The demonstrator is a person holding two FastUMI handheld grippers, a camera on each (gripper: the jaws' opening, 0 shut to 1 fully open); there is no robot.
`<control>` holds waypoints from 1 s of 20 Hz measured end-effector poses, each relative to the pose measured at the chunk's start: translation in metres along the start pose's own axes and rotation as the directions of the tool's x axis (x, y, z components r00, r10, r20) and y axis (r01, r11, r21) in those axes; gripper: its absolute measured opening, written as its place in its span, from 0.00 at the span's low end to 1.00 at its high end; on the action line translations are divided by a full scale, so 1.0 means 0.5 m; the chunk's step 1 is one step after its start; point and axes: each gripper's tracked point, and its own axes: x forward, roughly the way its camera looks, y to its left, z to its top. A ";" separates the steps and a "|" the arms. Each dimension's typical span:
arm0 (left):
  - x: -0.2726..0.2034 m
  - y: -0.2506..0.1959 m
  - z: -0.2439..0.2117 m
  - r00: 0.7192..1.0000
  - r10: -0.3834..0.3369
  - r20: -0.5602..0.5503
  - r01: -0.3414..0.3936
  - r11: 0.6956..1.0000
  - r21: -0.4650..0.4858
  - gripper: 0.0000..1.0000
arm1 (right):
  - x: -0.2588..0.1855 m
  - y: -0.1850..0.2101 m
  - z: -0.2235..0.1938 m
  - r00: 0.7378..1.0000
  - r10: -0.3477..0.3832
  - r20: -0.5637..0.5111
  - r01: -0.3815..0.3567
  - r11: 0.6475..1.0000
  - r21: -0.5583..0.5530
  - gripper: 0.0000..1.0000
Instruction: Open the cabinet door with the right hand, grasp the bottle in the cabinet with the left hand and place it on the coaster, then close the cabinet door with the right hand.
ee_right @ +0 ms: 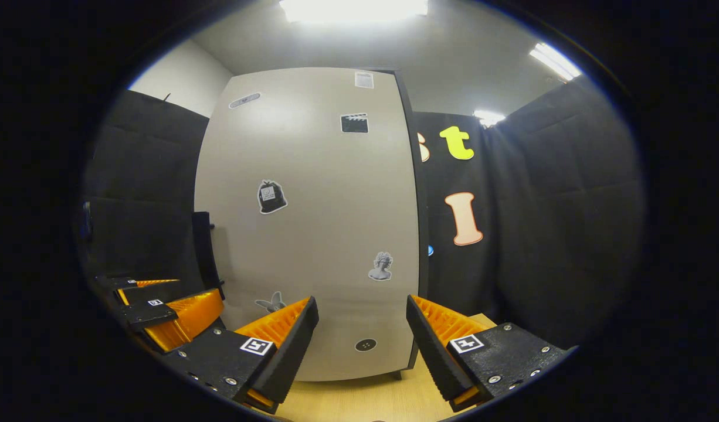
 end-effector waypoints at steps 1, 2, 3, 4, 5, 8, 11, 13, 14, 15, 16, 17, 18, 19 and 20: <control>-0.001 -0.004 0.003 1.000 -0.004 0.002 0.004 1.000 0.000 0.88 | -0.001 0.000 -0.001 1.000 -0.002 0.001 0.002 1.000 0.000 0.94; -0.001 -0.004 0.002 1.000 -0.006 0.003 0.006 1.000 -0.002 0.88 | -0.001 0.000 0.001 1.000 -0.002 0.003 0.002 1.000 0.001 0.92; -0.001 -0.001 -0.001 1.000 -0.006 0.001 0.006 1.000 0.000 0.88 | -0.001 -0.001 0.002 1.000 -0.002 0.004 0.002 1.000 -0.001 0.94; -0.001 0.000 0.000 1.000 -0.005 0.000 0.005 1.000 0.001 0.88 | -0.001 -0.001 0.003 1.000 -0.001 0.005 0.001 1.000 -0.004 0.94; -0.002 -0.001 0.001 1.000 -0.005 0.002 0.005 1.000 -0.003 0.88 | -0.001 -0.002 0.002 1.000 -0.002 0.004 0.002 1.000 -0.006 0.94; -0.011 0.012 0.012 1.000 0.020 0.023 -0.020 1.000 0.016 0.88 | -0.002 -0.001 0.002 1.000 0.007 0.002 -0.007 1.000 -0.009 0.94; -0.006 0.006 0.054 0.996 0.013 0.086 -0.017 0.999 0.050 0.91 | 0.001 -0.004 0.010 1.000 0.012 0.014 -0.012 1.000 -0.009 0.94; -0.008 0.012 0.044 0.996 0.015 0.084 -0.019 0.999 0.050 0.94 | 0.000 -0.004 0.015 1.000 0.010 0.022 -0.010 1.000 -0.011 0.94; -0.009 0.015 0.045 0.996 0.023 0.085 -0.027 0.999 0.047 0.94 | -0.001 -0.005 0.017 1.000 0.011 0.023 -0.011 1.000 -0.014 0.94; -0.009 0.010 0.043 0.996 0.021 0.081 -0.024 0.999 0.038 0.94 | -0.001 -0.004 0.018 1.000 0.014 0.025 -0.014 1.000 -0.016 0.94; -0.009 0.012 0.042 0.997 0.024 0.076 -0.027 0.999 0.030 0.82 | -0.003 -0.003 0.019 0.999 0.019 0.026 -0.018 1.000 -0.017 0.94; -0.008 0.010 0.039 0.997 0.023 0.071 -0.025 0.999 0.027 0.84 | -0.002 -0.007 0.019 0.999 0.018 0.027 -0.017 1.000 -0.017 0.94; -0.007 0.009 0.038 0.998 0.020 0.065 -0.022 0.999 0.027 0.86 | -0.002 -0.009 0.019 0.999 0.018 0.029 -0.018 1.000 -0.017 0.94; -0.006 0.009 0.033 0.998 0.017 0.057 -0.019 0.999 0.031 0.88 | -0.001 -0.011 0.015 1.000 0.013 0.027 -0.013 1.000 -0.017 0.94; -0.007 0.010 0.032 0.999 0.017 0.052 -0.019 0.999 0.037 0.90 | -0.001 -0.013 0.015 1.000 0.010 0.026 -0.009 1.000 -0.015 0.94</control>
